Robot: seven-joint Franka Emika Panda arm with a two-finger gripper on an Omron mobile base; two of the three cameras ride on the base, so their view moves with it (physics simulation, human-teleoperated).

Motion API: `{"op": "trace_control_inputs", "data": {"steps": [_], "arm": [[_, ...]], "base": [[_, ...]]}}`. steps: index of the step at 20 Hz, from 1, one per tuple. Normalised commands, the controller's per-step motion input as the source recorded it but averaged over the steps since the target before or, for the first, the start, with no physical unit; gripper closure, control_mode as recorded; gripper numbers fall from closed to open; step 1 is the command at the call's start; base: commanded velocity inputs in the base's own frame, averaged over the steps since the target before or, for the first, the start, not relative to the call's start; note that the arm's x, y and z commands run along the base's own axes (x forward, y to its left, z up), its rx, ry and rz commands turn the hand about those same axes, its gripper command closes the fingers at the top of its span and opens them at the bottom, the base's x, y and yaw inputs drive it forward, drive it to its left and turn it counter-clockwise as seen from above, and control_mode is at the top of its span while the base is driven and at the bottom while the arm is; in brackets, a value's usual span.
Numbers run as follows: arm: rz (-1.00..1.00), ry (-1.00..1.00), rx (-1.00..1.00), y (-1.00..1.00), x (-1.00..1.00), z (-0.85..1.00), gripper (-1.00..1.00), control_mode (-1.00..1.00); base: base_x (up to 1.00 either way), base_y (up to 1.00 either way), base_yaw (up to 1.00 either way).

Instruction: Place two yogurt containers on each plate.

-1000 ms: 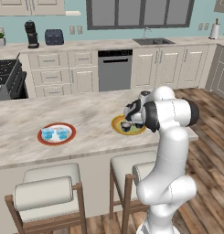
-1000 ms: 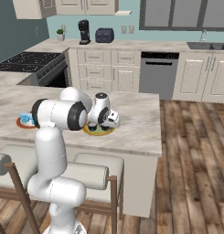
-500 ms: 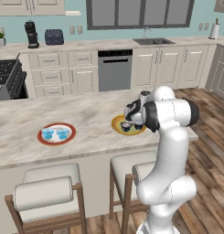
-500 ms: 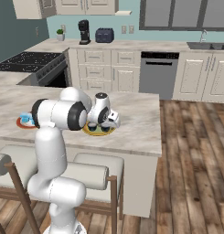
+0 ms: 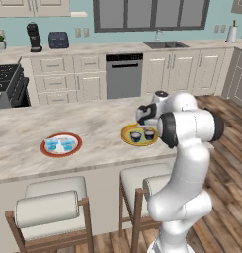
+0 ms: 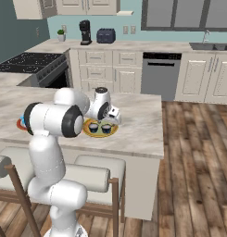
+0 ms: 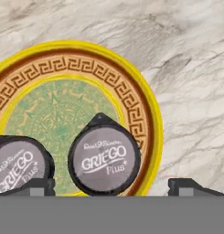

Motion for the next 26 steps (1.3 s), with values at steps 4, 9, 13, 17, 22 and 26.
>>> {"op": "trace_control_inputs", "data": {"steps": [4, 9, 13, 17, 22, 26], "arm": [[0.02, -0.01, 0.0, 0.0, -0.87, 0.46, -1.0, -1.0], [0.03, -0.02, 0.0, 0.13, -1.0, 0.52, -1.0, -1.0], [0.05, 0.0, 0.0, 0.38, -0.98, 0.61, -1.0, -1.0], [0.02, 0.0, 0.0, 0.38, -0.59, 0.76, -1.0, -1.0], [0.03, 0.0, 0.0, 0.17, -0.68, 0.61, -1.0, -1.0], [0.01, -0.01, 0.0, 0.0, -0.88, 0.48, -1.0, -1.0]], "base": [[0.0, 0.0, 0.0], [0.0, 0.0, 0.0], [0.0, 0.0, 0.0], [0.0, 0.0, 0.0], [0.0, 0.0, 0.0], [0.0, 0.0, 0.0]]}}
